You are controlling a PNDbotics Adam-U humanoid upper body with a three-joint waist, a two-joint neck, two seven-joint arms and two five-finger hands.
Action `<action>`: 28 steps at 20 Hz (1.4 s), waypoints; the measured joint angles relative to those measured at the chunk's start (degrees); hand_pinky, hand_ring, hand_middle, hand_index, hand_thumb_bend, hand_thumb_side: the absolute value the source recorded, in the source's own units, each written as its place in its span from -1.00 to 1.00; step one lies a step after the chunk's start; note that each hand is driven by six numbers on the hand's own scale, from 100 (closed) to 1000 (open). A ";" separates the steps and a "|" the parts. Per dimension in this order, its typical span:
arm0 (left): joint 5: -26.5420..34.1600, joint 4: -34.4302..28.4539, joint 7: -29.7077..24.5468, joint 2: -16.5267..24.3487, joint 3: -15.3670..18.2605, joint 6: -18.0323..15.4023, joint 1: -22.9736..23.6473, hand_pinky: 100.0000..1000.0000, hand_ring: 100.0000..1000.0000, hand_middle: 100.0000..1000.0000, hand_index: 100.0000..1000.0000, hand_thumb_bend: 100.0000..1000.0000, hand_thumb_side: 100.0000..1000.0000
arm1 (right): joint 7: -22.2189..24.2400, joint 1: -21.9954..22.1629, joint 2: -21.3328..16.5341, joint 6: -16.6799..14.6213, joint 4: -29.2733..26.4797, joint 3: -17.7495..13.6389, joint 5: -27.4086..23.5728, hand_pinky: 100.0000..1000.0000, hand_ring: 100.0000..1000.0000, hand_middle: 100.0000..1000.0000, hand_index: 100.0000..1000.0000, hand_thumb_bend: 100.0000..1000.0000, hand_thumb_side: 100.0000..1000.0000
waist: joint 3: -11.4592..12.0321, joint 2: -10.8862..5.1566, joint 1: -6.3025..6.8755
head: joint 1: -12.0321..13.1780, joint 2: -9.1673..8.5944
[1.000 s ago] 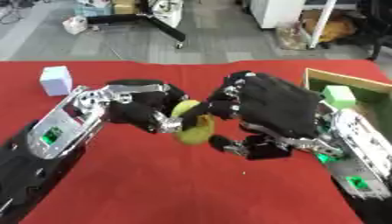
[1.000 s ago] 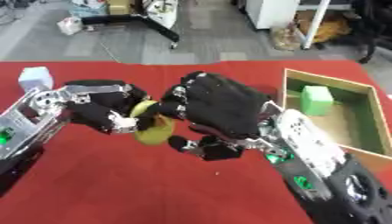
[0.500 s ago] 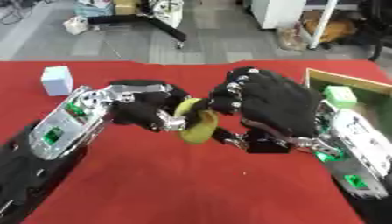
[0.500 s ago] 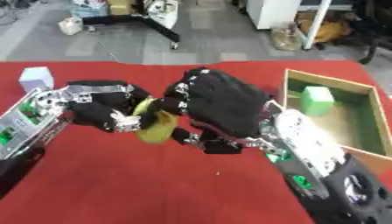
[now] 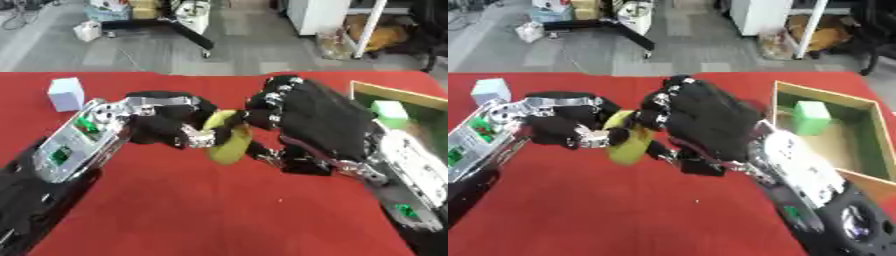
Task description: Pick up the objects with one hand, pass them to the other hand, and then place them into the box on the other side of the table.
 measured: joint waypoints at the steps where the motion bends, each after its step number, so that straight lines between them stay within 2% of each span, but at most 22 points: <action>1: 0.07 -0.01 -0.07 0.00 0.00 0.07 -0.01 0.20 0.07 -0.17 0.12 -1.00 -0.46 | -0.79 0.09 -0.01 0.16 0.20 0.05 0.07 -0.04 -0.44 -0.49 0.01 -0.88 -1.00 | 0.01 0.00 0.00 | 0.00 0.00; 4: 0.10 -0.31 -0.32 0.00 0.00 0.10 -0.05 0.23 0.13 -0.08 0.22 -0.96 -0.36 | -2.98 0.11 -0.03 0.71 0.79 0.07 0.09 -0.06 -0.46 -0.50 -0.18 -1.00 -1.00 | 0.01 0.00 0.00 | 0.00 0.00; 5: 0.07 -0.34 -0.61 0.02 0.00 0.04 -0.06 0.24 0.17 -0.04 0.27 -0.76 -0.23 | -3.72 0.12 -0.05 0.97 0.94 0.06 0.08 -0.06 -0.47 -0.51 -0.20 -1.00 -1.00 | 0.01 0.00 0.00 | 0.01 0.00; 6: -0.04 -0.46 -1.02 0.04 0.00 -0.15 -0.06 0.26 0.21 0.00 0.31 -0.65 -0.16 | -4.42 0.12 -0.06 1.22 1.12 0.05 0.03 -0.06 -0.47 -0.52 -0.23 -1.00 -1.00 | 0.01 0.00 0.00 | 0.01 0.00; 7: -0.30 -0.65 -1.46 0.09 0.01 -0.49 -0.07 0.30 0.31 0.11 0.40 -0.32 0.08 | -5.05 0.12 -0.07 1.44 1.22 0.05 -0.06 -0.06 -0.49 -0.53 -0.30 -1.00 -1.00 | 0.01 0.00 0.00 | 0.01 0.00; 9: -0.94 -0.85 -2.44 0.26 0.03 -1.51 -0.07 0.34 0.42 0.23 0.48 -0.04 0.27 | -6.23 0.12 -0.13 1.86 1.26 0.01 -0.42 -0.06 -0.50 -0.54 -0.35 -1.00 -1.00 | 0.00 0.00 0.00 | 0.02 0.00; 11: -1.70 -0.99 -3.24 0.64 0.19 -2.90 -0.07 0.37 0.46 0.30 0.51 0.07 0.33 | -7.21 0.12 -0.14 2.17 1.27 -0.03 -0.68 -0.06 -0.49 -0.56 -0.38 -1.00 -1.00 | -0.02 0.00 0.00 | 0.02 0.00; 21: -6.29 3.91 -3.22 1.12 2.58 -9.46 -0.29 0.40 0.49 0.38 0.55 0.18 0.49 | -10.07 0.08 -0.67 2.60 0.70 -0.33 -2.95 -0.03 -0.49 -0.60 -0.50 -1.00 -1.00 | -0.53 0.00 0.01 | 0.06 -0.01; 28: -8.66 8.66 -1.25 2.53 6.14 -13.22 -0.10 0.40 0.49 0.38 0.55 0.19 0.56 | -10.31 0.10 -2.26 3.59 -1.33 -1.62 -6.11 -0.02 -0.49 -0.60 -0.53 -1.00 -1.00 | -0.84 0.00 0.00 | 0.06 -0.01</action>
